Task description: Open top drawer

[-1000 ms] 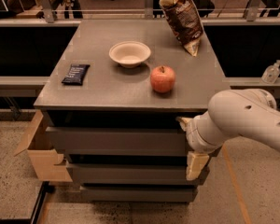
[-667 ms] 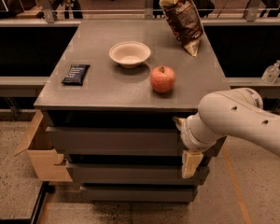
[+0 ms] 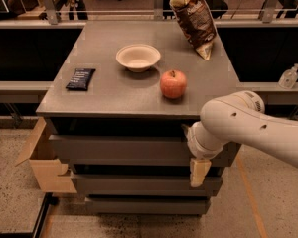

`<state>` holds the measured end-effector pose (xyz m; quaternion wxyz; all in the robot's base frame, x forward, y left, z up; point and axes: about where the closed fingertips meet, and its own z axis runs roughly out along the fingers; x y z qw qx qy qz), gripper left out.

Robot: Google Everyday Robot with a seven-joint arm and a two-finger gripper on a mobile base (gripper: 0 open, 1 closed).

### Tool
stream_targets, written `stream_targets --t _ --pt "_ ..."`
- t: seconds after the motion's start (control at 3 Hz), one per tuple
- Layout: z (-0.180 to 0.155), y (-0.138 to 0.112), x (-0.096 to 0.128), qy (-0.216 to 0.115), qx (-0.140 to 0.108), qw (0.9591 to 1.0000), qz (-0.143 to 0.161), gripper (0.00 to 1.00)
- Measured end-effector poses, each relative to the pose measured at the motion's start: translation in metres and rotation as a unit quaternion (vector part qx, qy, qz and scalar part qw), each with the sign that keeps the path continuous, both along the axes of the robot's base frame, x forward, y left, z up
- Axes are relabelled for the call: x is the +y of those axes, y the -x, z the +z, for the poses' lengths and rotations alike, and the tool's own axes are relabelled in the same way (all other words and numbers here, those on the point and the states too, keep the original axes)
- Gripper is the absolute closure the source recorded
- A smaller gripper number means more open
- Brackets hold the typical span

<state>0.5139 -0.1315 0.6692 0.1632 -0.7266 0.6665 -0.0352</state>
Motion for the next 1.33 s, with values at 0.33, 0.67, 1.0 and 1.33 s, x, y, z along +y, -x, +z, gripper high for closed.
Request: stream_targets --t 0.33,0.67,1.0,1.33 --pt "-0.009 -0.005 -0.001 0.004 0.008 0.9999 -0.006 0.0" --pt "-0.018 -0.009 -0.002 0.005 0.016 0.9998 -0.009 0.0" --pt "-0.023 -0.009 -0.002 0.002 0.023 0.9997 -0.008 0.19" --pt "-0.021 -0.006 -0.002 -0.002 0.026 0.9997 -0.003 0.41"
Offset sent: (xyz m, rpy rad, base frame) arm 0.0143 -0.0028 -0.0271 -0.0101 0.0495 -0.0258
